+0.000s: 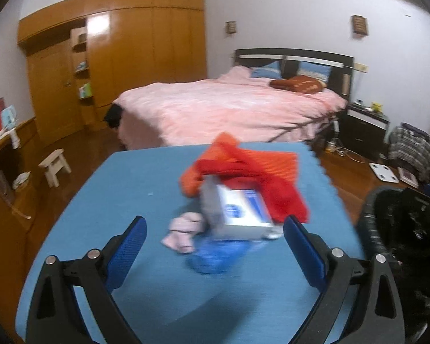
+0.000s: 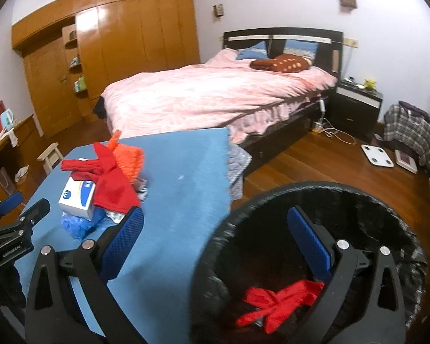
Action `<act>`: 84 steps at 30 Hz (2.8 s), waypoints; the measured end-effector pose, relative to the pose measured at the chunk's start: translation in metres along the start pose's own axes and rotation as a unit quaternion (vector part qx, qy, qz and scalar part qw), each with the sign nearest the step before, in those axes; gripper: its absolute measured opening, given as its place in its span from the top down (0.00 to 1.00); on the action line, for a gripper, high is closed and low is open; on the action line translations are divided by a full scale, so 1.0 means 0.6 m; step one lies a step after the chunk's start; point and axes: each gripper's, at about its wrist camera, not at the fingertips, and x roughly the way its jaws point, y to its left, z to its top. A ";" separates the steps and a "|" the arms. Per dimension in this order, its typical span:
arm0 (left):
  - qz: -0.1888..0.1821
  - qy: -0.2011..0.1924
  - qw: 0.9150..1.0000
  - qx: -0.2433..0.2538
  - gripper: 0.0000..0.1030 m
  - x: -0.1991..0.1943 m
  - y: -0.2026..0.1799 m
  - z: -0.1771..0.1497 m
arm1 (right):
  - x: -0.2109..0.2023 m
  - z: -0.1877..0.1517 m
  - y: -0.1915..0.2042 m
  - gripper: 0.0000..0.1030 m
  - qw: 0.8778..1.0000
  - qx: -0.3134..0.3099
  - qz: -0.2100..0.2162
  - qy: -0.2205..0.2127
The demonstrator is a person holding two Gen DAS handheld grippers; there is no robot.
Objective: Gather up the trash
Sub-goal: 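Move both grippers back to the pile and grasp the red glove with the right gripper, then grasp the pink sock with the left gripper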
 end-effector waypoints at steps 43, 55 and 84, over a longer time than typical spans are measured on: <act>-0.021 0.102 0.994 -0.024 0.68 0.178 0.080 -0.035 | 0.169 0.036 0.176 0.94 0.980 -0.079 0.170 0.061; -0.008 0.066 0.997 -0.039 0.70 0.116 0.091 -0.018 | 0.122 0.032 0.163 0.94 0.980 -0.070 0.180 0.053; -0.027 0.092 0.994 -0.044 0.51 0.063 0.101 -0.072 | 0.073 -0.016 0.144 0.94 0.979 -0.060 0.182 0.075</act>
